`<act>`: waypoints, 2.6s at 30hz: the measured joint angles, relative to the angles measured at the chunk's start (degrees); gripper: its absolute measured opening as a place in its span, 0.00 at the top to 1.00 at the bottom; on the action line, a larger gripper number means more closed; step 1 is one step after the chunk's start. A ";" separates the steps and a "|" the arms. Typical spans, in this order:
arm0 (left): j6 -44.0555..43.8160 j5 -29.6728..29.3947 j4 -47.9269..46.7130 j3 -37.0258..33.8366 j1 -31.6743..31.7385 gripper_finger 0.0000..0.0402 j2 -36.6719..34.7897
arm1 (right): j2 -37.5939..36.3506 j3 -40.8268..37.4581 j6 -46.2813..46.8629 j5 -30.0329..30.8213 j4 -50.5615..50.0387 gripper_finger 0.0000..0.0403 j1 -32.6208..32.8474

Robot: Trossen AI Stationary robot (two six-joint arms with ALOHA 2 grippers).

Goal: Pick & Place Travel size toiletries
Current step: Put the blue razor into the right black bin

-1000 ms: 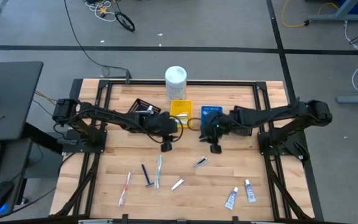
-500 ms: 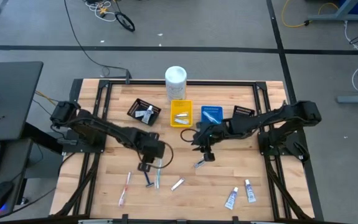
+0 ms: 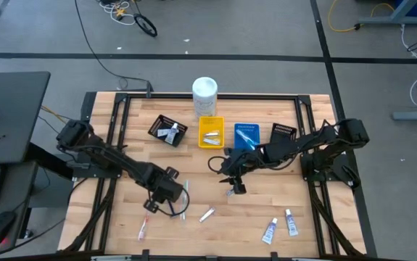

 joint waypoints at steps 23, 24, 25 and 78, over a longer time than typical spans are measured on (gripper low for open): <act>0.72 -8.47 22.04 -11.41 -3.36 0.78 -0.21 | -0.02 0.00 2.21 0.17 2.64 0.57 0.65; 0.68 -10.09 22.82 -11.49 -3.36 0.79 -0.20 | -0.02 0.00 2.21 0.17 2.64 0.57 0.65; 0.14 -11.32 23.81 -11.57 -3.31 0.80 -0.17 | -0.02 0.00 2.20 0.17 2.62 0.57 0.65; 3.05 -9.04 29.20 -6.32 -0.14 0.85 3.48 | -0.05 0.00 4.99 0.17 2.64 0.57 0.70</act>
